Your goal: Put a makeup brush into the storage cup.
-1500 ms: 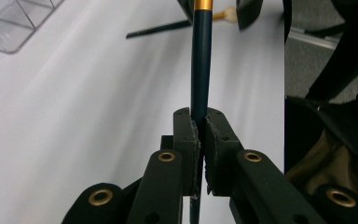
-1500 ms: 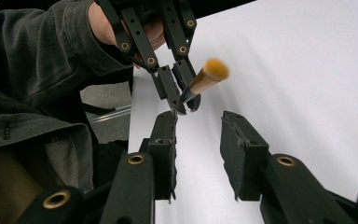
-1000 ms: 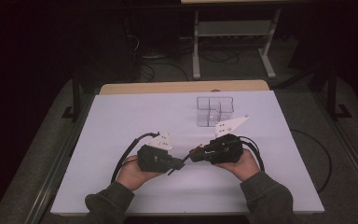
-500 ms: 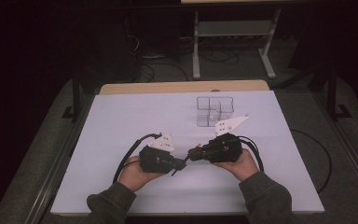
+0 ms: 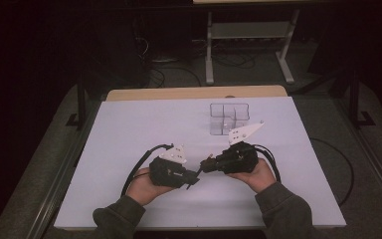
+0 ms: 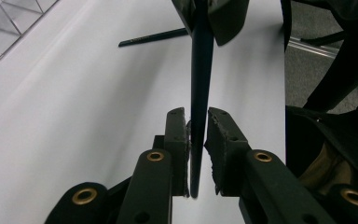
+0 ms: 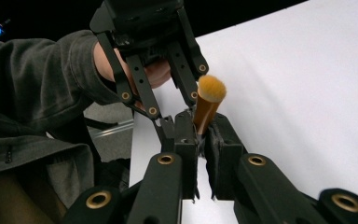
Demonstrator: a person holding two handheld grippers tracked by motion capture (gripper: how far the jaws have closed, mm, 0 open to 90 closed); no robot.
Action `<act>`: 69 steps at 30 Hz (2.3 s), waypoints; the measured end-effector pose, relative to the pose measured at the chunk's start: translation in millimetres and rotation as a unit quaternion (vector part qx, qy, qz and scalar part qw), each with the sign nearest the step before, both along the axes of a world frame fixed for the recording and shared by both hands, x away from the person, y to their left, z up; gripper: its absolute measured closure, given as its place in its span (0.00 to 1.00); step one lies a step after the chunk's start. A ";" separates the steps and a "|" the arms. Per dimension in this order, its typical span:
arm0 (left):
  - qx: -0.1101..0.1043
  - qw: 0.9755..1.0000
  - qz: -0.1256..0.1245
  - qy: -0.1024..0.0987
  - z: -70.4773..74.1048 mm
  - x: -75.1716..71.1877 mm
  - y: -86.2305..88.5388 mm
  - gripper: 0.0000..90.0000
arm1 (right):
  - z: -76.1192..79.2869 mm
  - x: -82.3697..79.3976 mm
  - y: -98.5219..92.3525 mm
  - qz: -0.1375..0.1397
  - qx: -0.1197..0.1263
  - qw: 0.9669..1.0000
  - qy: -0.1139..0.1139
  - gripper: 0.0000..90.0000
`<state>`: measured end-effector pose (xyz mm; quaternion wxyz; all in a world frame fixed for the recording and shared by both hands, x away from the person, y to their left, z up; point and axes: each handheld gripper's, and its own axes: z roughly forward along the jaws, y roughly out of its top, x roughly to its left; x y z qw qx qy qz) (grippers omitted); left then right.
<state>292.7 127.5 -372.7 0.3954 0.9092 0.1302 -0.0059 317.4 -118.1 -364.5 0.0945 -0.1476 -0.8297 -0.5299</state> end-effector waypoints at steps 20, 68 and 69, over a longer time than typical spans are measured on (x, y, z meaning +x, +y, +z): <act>-0.021 0.999 0.031 0.001 -3.6 -2.8 22.6 0.79 | 21.0 6.0 -12.5 -0.023 -0.069 0.997 -0.019 0.92; -0.045 0.993 0.109 -0.029 -12.5 -11.7 75.8 0.68 | 58.9 41.6 -23.8 -0.060 -0.155 0.985 -0.044 0.92; -0.043 0.993 0.110 -0.030 -12.8 -11.7 76.4 0.67 | 59.6 42.9 -24.0 -0.058 -0.155 0.985 -0.046 0.92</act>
